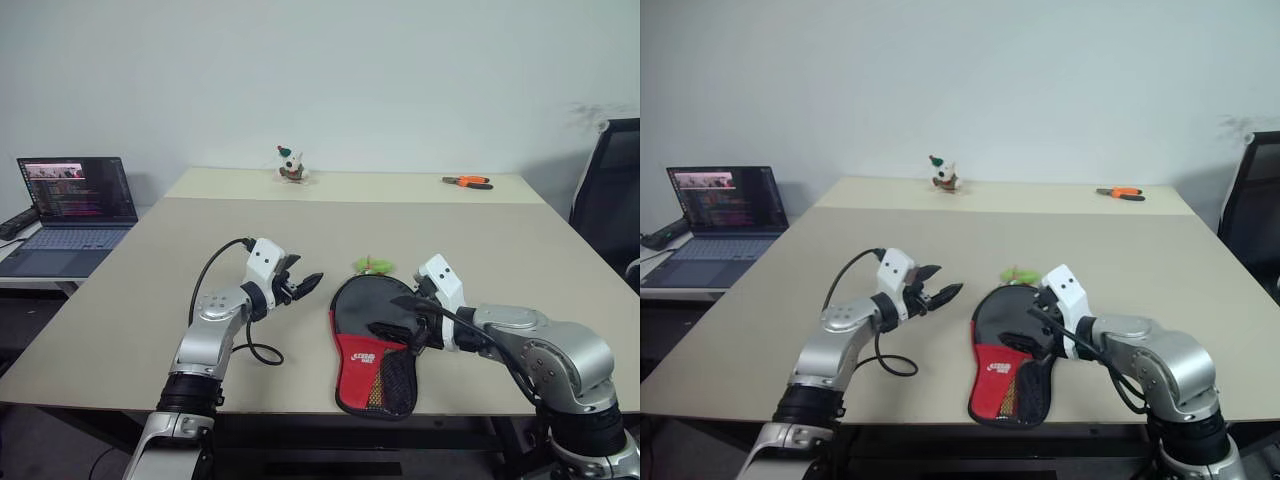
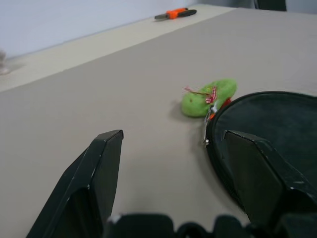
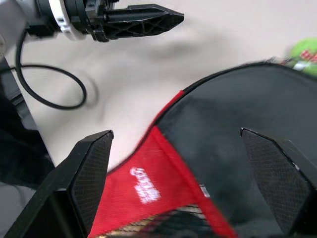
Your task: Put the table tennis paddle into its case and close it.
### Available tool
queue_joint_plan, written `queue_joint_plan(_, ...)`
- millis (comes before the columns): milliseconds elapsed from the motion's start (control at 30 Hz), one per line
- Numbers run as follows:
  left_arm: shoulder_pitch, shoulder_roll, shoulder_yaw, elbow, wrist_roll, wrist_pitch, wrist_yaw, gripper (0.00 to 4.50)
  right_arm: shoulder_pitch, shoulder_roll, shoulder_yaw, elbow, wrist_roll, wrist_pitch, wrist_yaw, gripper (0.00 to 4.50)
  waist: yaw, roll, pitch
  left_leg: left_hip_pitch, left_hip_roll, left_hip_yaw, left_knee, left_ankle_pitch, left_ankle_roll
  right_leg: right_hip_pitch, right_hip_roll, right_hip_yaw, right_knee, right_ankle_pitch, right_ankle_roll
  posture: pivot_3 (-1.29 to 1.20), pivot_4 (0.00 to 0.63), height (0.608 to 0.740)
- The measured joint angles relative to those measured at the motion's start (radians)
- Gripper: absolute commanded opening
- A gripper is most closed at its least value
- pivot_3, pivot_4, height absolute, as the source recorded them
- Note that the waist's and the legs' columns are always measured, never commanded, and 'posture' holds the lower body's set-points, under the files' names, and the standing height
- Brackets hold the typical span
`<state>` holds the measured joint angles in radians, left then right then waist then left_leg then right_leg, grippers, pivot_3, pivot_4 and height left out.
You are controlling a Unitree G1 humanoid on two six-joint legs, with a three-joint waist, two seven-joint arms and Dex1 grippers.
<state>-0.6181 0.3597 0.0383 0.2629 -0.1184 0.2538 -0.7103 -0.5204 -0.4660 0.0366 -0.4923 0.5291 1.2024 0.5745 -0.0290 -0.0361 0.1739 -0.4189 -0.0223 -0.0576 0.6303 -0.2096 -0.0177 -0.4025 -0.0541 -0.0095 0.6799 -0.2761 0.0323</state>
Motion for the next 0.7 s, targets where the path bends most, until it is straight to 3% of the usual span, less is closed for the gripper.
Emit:
queue_joint_plan(233,-0.003,-0.009,-0.045,-0.027,-0.003,0.003,-0.029,3.54,0.02,-0.079,0.033,0.048,-0.003,-0.109,0.057,4.5,0.0,0.0,0.0,0.0,0.0,0.0,0.0,0.0,0.0,0.0,0.0,0.0,0.0,0.0,0.0,0.0,0.15,0.74)
queue_joint_plan(433,-0.012,-0.021,-0.101,-0.024,-0.002,-0.004,-0.066,3.54,-0.067,-0.106,0.011,0.204,-0.037,-0.176,0.056,4.5,0.001,0.0,0.0,0.0,0.0,0.001,0.0,0.0,0.0,0.0,0.0,0.0,0.0,0.0,0.0,0.0,0.15,0.74)
queue_joint_plan(700,-0.025,-0.085,-0.165,0.019,0.003,-0.03,-0.086,3.54,-0.204,-0.047,0.014,0.517,-0.16,-0.338,-0.007,4.5,-0.002,0.0,0.0,0.001,0.0,0.003,0.0,0.0,0.0,0.0,0.0,0.002,0.0,0.0,0.0,0.0,0.15,0.74)
